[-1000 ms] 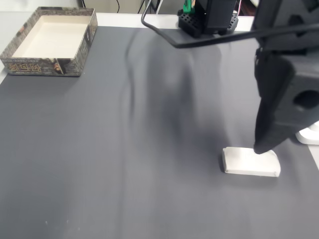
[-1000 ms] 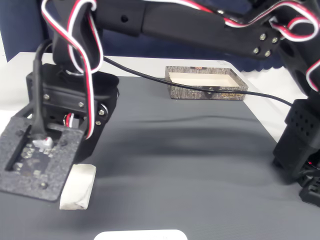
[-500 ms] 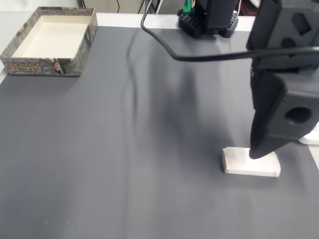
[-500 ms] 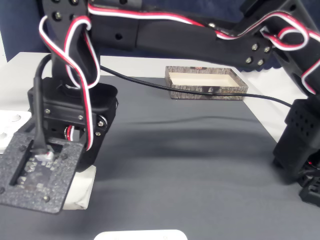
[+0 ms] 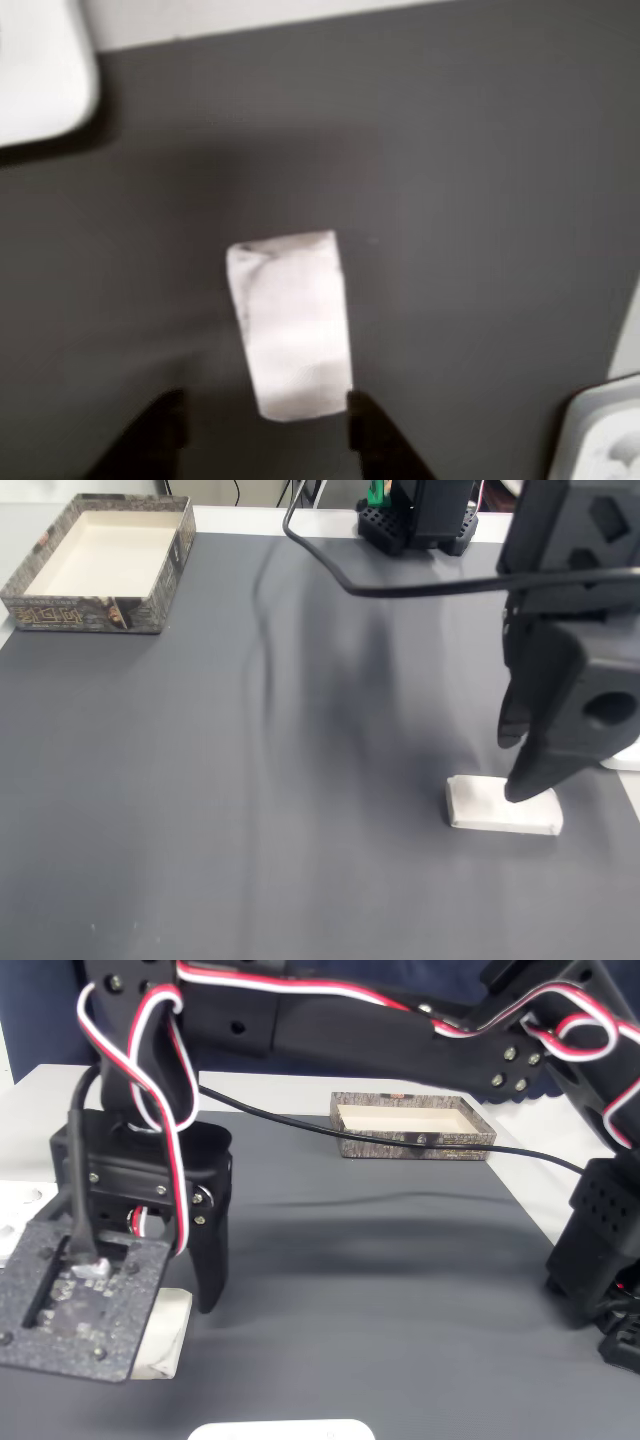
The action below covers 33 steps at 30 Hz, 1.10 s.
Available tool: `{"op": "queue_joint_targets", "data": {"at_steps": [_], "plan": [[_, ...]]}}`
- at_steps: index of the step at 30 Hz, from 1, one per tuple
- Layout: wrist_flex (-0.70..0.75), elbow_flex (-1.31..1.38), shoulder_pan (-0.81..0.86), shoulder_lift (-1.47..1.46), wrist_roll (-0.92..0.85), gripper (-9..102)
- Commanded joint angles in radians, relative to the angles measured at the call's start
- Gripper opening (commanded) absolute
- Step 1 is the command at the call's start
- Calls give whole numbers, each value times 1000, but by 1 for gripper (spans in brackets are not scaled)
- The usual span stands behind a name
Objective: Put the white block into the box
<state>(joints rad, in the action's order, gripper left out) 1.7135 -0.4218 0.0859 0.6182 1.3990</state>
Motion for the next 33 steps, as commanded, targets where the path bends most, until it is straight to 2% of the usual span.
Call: {"op": "queue_joint_targets", "data": {"at_steps": [1, 18, 33], "plan": [[-28, 66, 2, 64, -5, 27], [-64, 92, 9, 40, -18, 31], [-66, 112, 6, -14, -28, 27]]}}
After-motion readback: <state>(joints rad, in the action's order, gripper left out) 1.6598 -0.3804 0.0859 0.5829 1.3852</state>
